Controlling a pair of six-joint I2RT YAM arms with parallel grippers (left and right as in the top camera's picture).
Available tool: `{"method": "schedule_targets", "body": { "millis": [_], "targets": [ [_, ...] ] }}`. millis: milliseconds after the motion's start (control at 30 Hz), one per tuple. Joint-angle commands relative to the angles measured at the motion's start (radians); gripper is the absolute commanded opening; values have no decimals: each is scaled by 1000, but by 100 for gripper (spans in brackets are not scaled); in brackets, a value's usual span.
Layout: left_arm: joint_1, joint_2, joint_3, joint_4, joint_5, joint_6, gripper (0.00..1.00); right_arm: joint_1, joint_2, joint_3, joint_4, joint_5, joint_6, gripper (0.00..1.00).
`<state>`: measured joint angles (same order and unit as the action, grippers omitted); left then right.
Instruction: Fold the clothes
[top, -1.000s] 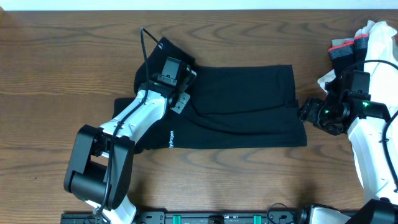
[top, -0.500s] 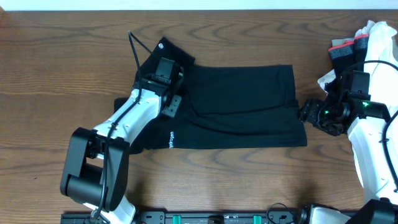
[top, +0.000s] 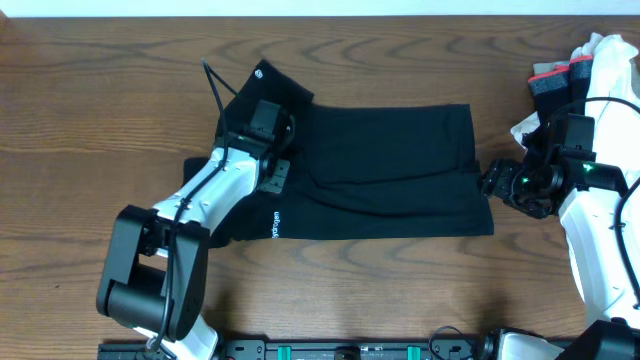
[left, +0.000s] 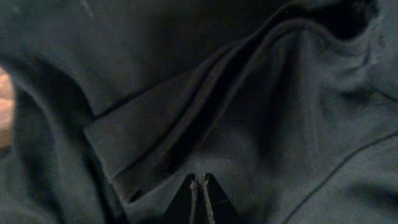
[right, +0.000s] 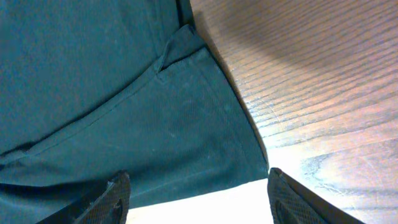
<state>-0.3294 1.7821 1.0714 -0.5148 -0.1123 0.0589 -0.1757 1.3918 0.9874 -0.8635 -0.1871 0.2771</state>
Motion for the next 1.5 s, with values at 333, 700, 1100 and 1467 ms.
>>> {"method": "schedule_targets", "body": {
  "millis": [333, 700, 1100, 1467],
  "targets": [
    [50, 43, -23, 171, -4, 70, 6, -8, -5, 7, -2, -5, -1, 69],
    [78, 40, 8, 235, -100, 71, 6, -8, -5, 7, -1, -5, -1, 69],
    [116, 9, 148, -55, -30, -55, 12, -8, -5, 7, -7, -5, -1, 69],
    [111, 33, 19, 83, 146, -10, 6, -8, -5, 7, 0, -5, -1, 69]
  ]
}}
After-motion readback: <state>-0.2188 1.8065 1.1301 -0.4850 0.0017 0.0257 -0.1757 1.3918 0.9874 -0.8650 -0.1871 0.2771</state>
